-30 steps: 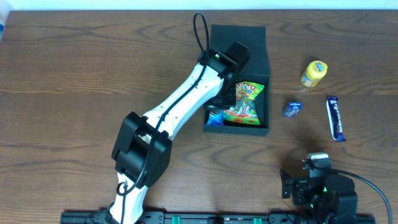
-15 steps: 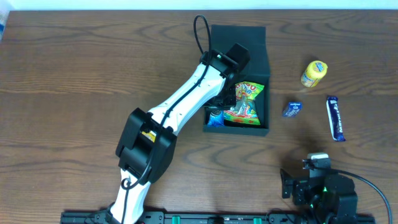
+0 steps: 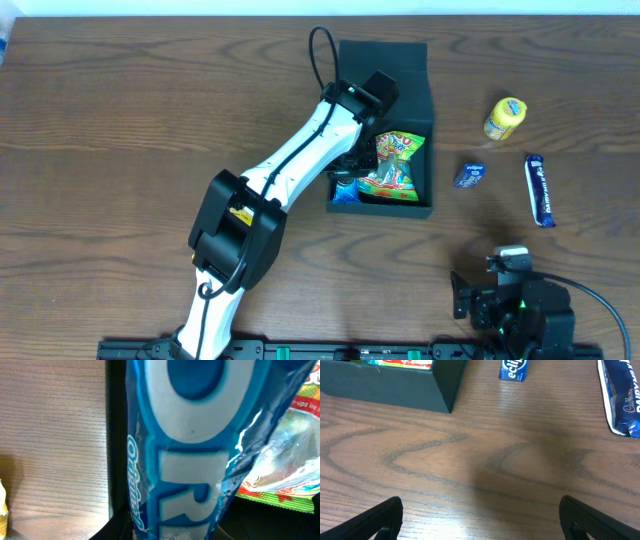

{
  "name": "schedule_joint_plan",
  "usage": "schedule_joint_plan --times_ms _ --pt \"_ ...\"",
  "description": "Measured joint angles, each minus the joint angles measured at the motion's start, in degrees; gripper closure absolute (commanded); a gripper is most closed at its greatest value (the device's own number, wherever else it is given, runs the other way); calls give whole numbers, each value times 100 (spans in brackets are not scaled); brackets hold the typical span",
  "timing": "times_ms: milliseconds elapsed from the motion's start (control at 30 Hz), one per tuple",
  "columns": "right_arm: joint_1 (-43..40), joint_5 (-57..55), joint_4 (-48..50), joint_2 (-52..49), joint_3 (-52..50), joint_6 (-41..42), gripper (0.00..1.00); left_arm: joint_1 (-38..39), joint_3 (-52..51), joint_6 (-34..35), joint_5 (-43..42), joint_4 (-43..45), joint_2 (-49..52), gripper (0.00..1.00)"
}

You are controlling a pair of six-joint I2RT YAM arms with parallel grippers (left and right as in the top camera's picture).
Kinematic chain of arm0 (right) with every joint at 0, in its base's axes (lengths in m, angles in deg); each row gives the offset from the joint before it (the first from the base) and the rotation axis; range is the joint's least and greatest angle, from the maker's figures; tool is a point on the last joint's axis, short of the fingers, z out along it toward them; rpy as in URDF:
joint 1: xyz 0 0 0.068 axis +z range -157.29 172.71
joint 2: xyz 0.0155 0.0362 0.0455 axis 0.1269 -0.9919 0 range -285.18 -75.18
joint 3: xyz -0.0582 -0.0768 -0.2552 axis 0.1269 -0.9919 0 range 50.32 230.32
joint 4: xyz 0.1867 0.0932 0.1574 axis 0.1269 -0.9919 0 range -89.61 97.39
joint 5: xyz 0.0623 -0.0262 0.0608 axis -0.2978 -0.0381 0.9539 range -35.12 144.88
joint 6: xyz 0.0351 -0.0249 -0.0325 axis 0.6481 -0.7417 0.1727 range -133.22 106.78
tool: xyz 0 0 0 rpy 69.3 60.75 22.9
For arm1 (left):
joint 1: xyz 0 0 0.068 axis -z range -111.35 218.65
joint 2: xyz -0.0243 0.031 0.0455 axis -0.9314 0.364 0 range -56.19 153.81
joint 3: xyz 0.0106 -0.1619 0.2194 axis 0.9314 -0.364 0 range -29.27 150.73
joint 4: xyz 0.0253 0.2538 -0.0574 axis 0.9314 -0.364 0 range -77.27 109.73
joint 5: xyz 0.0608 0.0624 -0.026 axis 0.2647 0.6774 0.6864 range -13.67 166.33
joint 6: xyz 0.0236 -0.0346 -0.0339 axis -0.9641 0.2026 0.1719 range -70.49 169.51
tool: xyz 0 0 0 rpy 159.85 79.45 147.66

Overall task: Pack container
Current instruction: 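Lower the Oreo pack into the box's left side and release it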

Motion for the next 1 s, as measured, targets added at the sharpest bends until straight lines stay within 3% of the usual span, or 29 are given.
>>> schedule_joint_plan --times_ms 200,433,1000 --pt "0 0 0 0 2 0 1 -24 0 7 -20 4 4 85" --pt "0 0 -2 0 2 0 1 -24 0 7 -20 4 7 85" --pt "0 0 -2 0 2 0 1 -31 0 48 -79 7 9 59"
